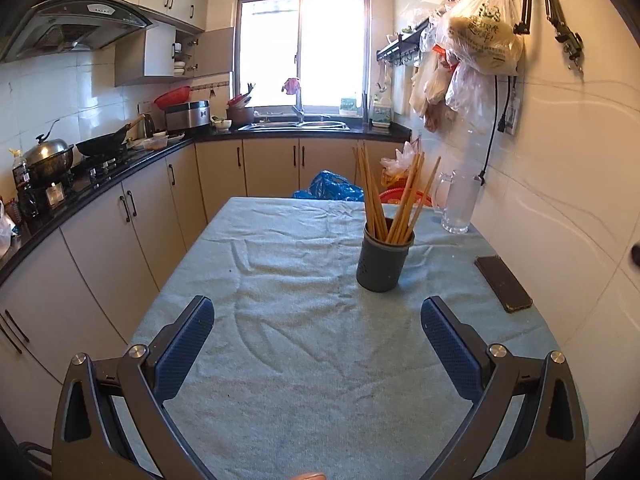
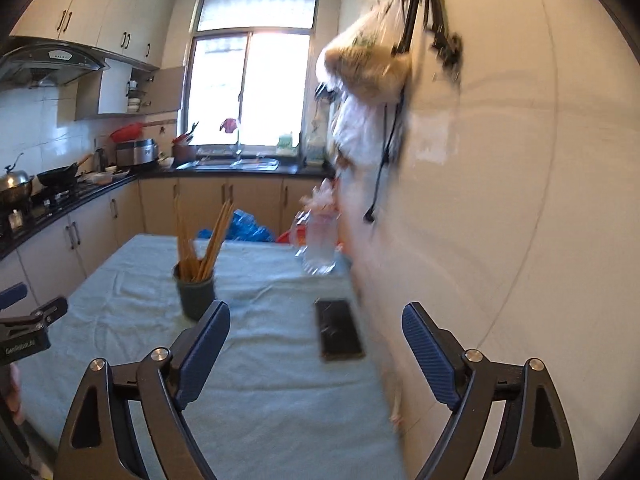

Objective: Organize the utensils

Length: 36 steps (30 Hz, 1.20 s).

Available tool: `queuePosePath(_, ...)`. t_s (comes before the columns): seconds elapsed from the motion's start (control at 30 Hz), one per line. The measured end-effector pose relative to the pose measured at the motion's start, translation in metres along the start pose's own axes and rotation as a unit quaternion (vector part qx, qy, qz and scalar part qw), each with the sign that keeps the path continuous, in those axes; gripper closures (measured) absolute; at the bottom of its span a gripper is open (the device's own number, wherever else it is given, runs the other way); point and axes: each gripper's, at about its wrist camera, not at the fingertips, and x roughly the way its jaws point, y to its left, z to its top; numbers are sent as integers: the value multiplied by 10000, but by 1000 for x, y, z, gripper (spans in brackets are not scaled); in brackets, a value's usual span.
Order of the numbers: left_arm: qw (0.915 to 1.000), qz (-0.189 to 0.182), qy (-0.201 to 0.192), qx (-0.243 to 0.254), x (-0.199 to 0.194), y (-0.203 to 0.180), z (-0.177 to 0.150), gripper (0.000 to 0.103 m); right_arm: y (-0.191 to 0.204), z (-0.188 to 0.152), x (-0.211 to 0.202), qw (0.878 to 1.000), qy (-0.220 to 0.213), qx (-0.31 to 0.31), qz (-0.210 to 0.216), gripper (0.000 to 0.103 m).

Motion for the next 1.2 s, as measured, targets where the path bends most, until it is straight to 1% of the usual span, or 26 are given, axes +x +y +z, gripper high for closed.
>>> queuePosePath(0.2, 9998, 12, 157, 119, 11, -5, -12, 0, 49, -45, 57, 9964, 651, 97, 537, 12)
queuePosePath(0.3, 9997, 60, 206, 149, 19, -6, -16, 0, 68, -56, 78, 9943, 795, 169, 692, 12)
queuePosePath(0.4, 9994, 85, 297, 158, 31, -9, -20, 0, 77, -59, 87, 9936, 780, 318, 753, 12)
queuePosePath(0.5, 9991, 54, 381, 178, 41, -13, -22, 0, 80, -59, 94, 9942, 678, 446, 704, 12)
queuePosePath(0.8, 9981, -26, 584, 201, 67, -19, -29, 0, 66, -61, 103, 9937, 498, 883, 479, 12)
queuePosePath(1.0, 9976, -50, 681, 145, 76, -18, -30, 0, 62, -63, 107, 9933, 484, 991, 333, 12)
queuePosePath(1.2, 9974, -69, 704, 128, 78, -18, -30, 0, 63, -65, 109, 9928, 529, 1025, 317, 12)
